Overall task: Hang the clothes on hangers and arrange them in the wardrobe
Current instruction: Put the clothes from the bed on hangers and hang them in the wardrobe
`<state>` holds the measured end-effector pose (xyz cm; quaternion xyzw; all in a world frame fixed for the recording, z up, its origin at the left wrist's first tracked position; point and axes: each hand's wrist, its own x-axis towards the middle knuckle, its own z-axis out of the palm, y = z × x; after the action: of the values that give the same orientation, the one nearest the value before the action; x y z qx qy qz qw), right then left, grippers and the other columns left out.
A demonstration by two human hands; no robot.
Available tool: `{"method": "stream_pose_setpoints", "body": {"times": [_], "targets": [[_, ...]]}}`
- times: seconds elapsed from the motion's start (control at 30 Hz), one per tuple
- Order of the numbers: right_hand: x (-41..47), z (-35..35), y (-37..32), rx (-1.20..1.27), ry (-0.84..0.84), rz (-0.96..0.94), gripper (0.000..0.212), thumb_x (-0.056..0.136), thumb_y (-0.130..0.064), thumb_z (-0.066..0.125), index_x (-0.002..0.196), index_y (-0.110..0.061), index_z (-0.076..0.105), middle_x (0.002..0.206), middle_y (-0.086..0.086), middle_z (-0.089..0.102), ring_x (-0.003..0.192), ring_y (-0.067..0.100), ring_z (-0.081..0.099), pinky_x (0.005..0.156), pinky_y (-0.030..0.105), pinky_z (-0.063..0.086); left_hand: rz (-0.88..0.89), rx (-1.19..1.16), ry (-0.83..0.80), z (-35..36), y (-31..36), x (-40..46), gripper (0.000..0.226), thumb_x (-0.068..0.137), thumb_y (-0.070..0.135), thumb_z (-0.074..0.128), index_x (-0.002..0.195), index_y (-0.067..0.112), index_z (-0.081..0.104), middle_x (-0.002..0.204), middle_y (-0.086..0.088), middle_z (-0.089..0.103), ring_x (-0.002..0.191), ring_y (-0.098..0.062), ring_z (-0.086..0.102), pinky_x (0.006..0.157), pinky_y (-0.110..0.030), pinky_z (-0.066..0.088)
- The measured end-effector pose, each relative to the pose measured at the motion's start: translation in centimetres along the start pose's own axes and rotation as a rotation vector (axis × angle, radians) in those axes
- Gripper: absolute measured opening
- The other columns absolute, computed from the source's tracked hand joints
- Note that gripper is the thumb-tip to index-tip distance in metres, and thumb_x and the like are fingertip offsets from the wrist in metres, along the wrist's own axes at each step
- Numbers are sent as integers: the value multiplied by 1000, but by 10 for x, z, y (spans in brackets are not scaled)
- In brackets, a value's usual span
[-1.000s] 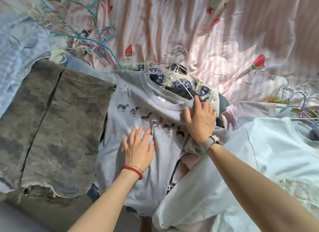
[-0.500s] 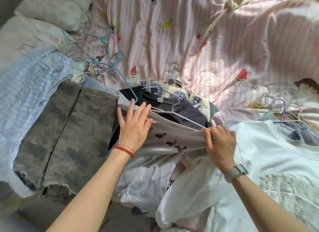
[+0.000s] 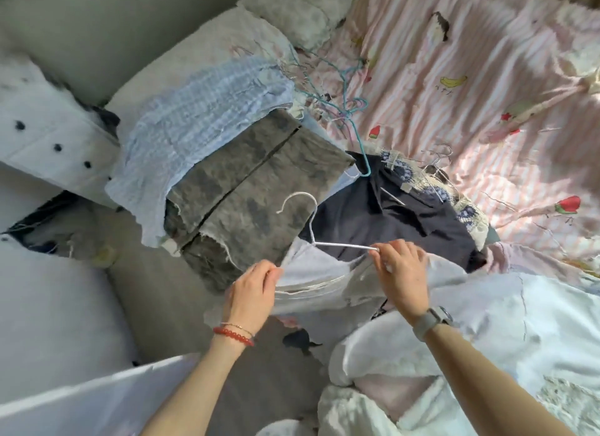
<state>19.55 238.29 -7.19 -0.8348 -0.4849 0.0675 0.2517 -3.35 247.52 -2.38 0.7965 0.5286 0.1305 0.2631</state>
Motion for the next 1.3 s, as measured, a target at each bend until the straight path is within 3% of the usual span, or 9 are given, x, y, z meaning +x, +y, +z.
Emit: {"method": "stream_pose_setpoints", "body": {"times": [0.17, 0.3, 0.47, 0.63, 0.73, 0.8, 0.9, 1.07, 1.3], "targets": [[-26, 16, -110, 147, -317, -423, 21, 85, -29, 62, 96, -11, 65, 77, 3, 60, 74, 25, 55, 68, 38, 47, -234, -21, 340, -79, -83, -87, 10, 86, 2, 57, 78, 6, 61, 83, -9, 61, 80, -30, 58, 72, -32, 39], [-70, 26, -187, 152, -531, -793, 17, 87, -27, 59, 81, -11, 58, 75, 4, 56, 71, 26, 57, 60, 29, 41, -321, 13, 518, -124, -133, -188, 16, 85, 8, 51, 74, 7, 63, 80, -5, 62, 80, -20, 54, 74, -27, 39], [-138, 47, -281, 140, -776, -1158, 24, 93, -36, 48, 99, -15, 58, 94, 3, 60, 91, 23, 57, 72, 31, 41, -680, -5, 817, -144, -180, -324, 10, 83, -7, 58, 78, 0, 63, 83, -17, 62, 78, -35, 61, 71, -30, 36], [-217, 52, -386, 296, -900, -1412, 26, 94, -25, 47, 113, -10, 57, 100, 6, 60, 93, 24, 58, 77, 30, 43, -868, -1, 1180, -180, -203, -428, 6, 85, -7, 55, 86, -5, 61, 89, -23, 62, 87, -32, 58, 79, -24, 35], [-258, 49, -443, 396, -899, -1450, 22, 92, -22, 52, 110, -13, 59, 100, 1, 66, 90, 20, 60, 77, 25, 43, -937, 85, 1289, -212, -210, -474, 10, 86, 0, 56, 87, -6, 64, 89, -23, 65, 87, -38, 60, 81, -26, 36], [-285, 47, -480, 450, -900, -1451, 19, 90, -22, 54, 109, -18, 57, 80, -12, 64, 75, 16, 58, 70, 25, 43, -971, 196, 1337, -235, -214, -500, 20, 83, 7, 53, 89, -7, 66, 92, -23, 67, 89, -39, 61, 85, -31, 39], [-321, 47, -536, 524, -841, -1498, 18, 89, -19, 55, 106, -15, 51, 52, -17, 41, 51, 10, 39, 56, 25, 33, -1037, 285, 1449, -273, -213, -529, 32, 81, 12, 48, 103, -4, 65, 109, -22, 62, 106, -39, 55, 95, -42, 40], [-366, 48, -632, 662, -789, -1514, 10, 87, -15, 60, 95, -11, 58, 59, -16, 41, 58, 17, 43, 59, 25, 33, -1066, 634, 1520, -350, -202, -561, 32, 80, 2, 55, 112, 4, 61, 124, -20, 52, 117, -38, 48, 94, -50, 35], [-415, 45, -767, 849, -853, -1361, 10, 88, -10, 54, 97, -9, 58, 69, 2, 57, 67, 26, 52, 64, 30, 39, -1007, 1344, 1452, -470, -189, -580, 39, 80, 12, 53, 118, 13, 58, 132, -16, 50, 128, -31, 35, 96, -43, 25]]}}
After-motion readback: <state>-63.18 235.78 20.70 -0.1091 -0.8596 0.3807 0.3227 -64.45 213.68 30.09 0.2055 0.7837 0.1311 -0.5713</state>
